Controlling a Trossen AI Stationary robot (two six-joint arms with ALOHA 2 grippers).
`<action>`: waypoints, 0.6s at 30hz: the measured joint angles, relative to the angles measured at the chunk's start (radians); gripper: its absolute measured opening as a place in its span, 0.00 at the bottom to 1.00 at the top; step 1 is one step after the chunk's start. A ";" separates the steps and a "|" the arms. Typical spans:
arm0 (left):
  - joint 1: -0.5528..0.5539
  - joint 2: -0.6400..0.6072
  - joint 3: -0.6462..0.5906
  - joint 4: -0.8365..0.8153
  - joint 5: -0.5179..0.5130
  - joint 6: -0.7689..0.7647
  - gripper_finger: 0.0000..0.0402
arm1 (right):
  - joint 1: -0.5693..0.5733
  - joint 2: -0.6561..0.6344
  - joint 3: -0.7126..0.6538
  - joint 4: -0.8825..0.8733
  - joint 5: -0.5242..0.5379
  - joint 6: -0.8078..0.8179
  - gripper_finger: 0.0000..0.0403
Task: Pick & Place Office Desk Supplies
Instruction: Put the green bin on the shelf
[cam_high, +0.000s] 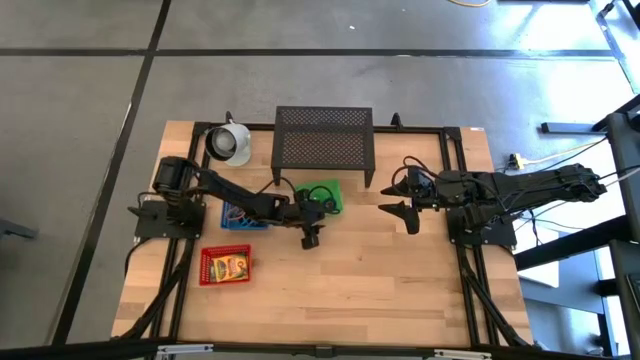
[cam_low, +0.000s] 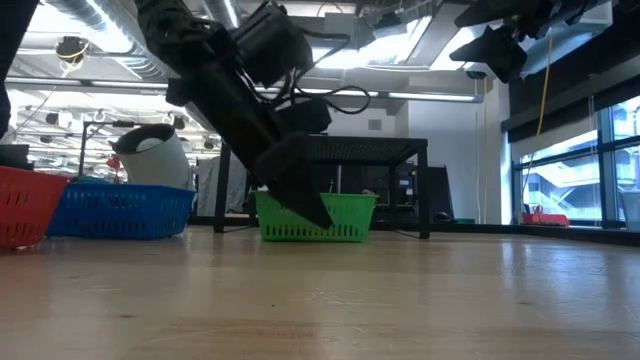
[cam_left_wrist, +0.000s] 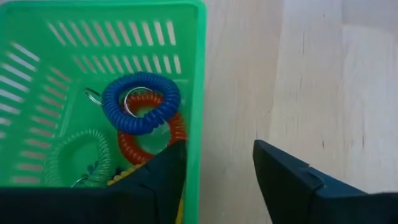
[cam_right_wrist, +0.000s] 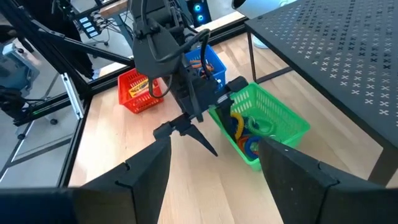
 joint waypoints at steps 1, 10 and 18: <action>0.000 0.001 0.000 0.001 0.000 0.002 0.44 | 0.000 0.000 0.000 0.000 0.000 0.000 0.61; -0.006 0.001 0.011 0.004 0.014 0.060 0.16 | 0.000 0.000 0.000 -0.003 0.000 0.000 0.61; -0.007 0.001 0.060 0.004 0.077 0.085 0.01 | 0.000 0.000 0.000 -0.005 -0.012 -0.020 0.61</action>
